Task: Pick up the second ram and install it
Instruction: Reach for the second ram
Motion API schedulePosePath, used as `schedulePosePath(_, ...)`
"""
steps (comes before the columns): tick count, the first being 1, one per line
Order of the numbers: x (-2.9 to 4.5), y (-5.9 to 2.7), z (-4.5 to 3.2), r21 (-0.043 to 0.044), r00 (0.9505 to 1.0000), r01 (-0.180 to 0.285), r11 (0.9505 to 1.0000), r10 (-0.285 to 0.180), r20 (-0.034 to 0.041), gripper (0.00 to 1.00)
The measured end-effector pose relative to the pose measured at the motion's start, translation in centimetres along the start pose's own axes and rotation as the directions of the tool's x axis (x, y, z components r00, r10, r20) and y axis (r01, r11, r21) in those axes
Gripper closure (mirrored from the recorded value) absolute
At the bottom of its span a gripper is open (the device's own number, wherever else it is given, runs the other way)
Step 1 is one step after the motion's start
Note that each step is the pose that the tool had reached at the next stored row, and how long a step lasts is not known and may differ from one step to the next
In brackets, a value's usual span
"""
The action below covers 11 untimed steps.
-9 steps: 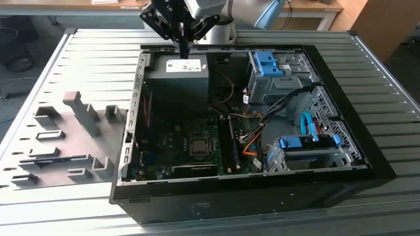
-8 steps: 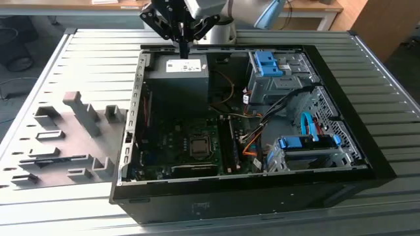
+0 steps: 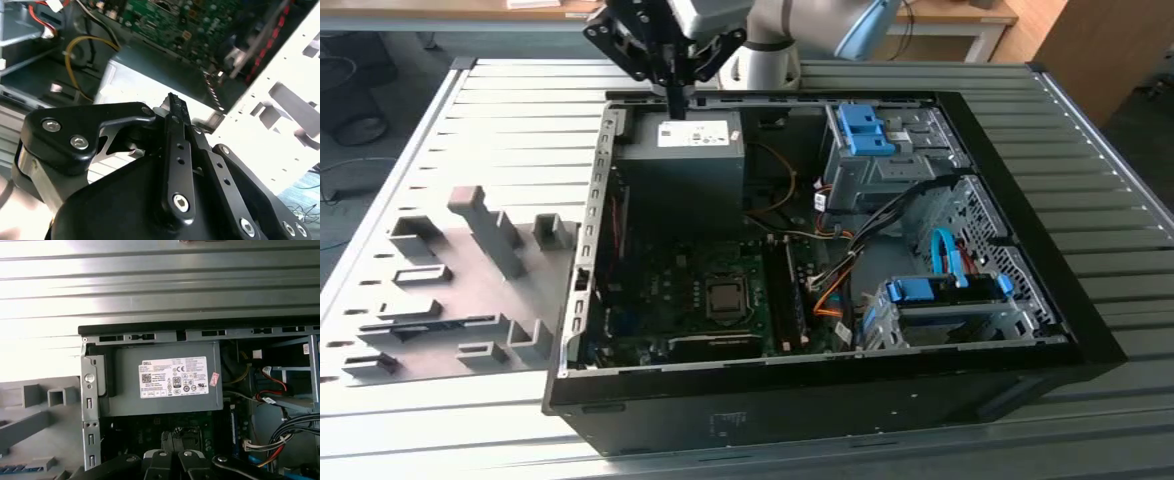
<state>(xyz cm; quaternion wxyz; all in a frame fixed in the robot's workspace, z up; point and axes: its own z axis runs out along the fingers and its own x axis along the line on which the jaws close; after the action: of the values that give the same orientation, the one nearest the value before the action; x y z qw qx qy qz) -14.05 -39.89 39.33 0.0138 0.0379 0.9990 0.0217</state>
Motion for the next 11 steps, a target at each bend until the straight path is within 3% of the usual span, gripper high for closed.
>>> schedulePosePath(7, 3.21, -0.24, -0.09, -0.0004, 1.0000, 0.000, 1.0000, 0.000, 0.0046, 0.89)
schedulePosePath(11, 4.54, -0.35, -0.13, -0.0005, 1.0000, 0.000, 1.0000, 0.000, 0.0062, 0.89)
